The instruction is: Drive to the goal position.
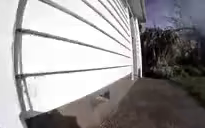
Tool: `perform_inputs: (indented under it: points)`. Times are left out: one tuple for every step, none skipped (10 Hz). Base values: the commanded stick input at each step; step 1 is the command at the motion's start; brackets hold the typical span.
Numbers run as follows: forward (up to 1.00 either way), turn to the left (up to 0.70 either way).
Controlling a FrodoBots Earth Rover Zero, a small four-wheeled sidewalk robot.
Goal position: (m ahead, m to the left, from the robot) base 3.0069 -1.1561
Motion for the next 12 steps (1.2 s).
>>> perform_inputs:
  points:
    - [0.00,-0.70]
    - [0.00,-0.70]
    - [0.00,-0.70]
    - [0.28,-0.42]
    - [0.64,-0.06]
    - [0.70,0.00]
    - [0.70,0.00]
    - [0.70,0.00]
    - [0.70,0.00]
    - [0.70,0.00]
    - [0.70,0.00]
    - [0.70,0.00]
